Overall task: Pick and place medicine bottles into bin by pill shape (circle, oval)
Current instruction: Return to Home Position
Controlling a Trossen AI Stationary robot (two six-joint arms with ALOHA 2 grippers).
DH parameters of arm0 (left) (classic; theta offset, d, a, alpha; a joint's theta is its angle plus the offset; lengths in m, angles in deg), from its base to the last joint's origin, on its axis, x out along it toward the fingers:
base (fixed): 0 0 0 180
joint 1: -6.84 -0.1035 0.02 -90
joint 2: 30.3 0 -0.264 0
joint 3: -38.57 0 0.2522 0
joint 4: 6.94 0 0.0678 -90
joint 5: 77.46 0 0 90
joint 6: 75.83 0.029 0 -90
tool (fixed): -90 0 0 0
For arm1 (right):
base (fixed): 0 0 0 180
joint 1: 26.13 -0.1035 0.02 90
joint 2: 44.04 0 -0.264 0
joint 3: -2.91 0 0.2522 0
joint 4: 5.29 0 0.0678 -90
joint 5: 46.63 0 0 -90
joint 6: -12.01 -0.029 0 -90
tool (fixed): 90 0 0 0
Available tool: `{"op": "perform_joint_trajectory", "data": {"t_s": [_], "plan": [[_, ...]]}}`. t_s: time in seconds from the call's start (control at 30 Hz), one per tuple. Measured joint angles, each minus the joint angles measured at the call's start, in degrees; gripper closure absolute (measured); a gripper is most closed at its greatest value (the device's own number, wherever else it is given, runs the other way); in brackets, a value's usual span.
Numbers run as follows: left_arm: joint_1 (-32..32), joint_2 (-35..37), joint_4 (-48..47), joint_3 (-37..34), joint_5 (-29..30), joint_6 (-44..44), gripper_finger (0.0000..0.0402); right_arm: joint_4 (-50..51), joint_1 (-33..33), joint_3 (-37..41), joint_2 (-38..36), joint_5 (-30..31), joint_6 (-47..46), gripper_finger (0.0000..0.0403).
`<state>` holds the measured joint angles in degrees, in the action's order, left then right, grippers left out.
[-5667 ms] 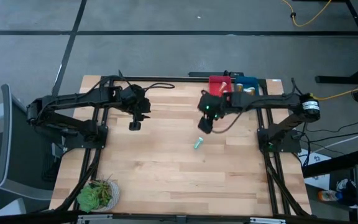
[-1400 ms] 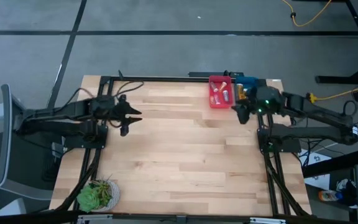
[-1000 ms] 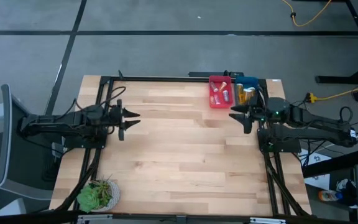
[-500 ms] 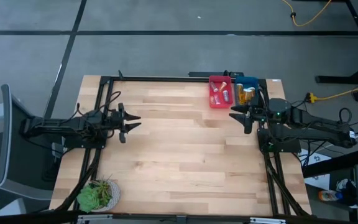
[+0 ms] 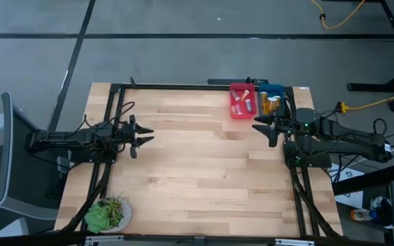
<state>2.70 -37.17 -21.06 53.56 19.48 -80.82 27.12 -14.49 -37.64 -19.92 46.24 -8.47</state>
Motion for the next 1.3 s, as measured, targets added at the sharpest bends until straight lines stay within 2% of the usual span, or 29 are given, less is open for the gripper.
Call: {"op": "perform_joint_trajectory", "data": {"t_s": [0.27, 0.43, 0.63, 0.83, 1.07, 1.3], "plan": [[0.0, 0.1, 0.0, 0.0, 0.2, 0.6, 0.0278, 0.6, 0.0, 0.0, 0.0, -0.5, 7.5, 0.0205], [0.0, 0.1, 0.1, 0.0, 0.9, -0.9, 0.0278, -0.8, 0.0, 0.9, -0.1, -5.0, 12.1, 0.0205], [0.0, 0.0, 0.4, 0.0, 2.7, -0.9, 0.0278, -17.0, 0.0, 13.4, -1.3, -6.7, 10.2, 0.0205], [0.0, 0.0, 0.5, 0.0, 3.3, -1.1, 0.0278, -25.2, 0.0, 21.2, -4.9, -7.1, 13.5, 0.0205], [0.0, 0.0, 1.4, 0.0, 3.4, -1.1, 0.0278, -25.3, 0.0, 22.6, -11.0, -7.1, 16.4, 0.0205], [0.0, 0.0, 1.4, 0.0, 3.4, -0.9, 0.0278, -18.3, 0.0, 22.7, -16.7, -4.0, 16.2, 0.0205]]}}
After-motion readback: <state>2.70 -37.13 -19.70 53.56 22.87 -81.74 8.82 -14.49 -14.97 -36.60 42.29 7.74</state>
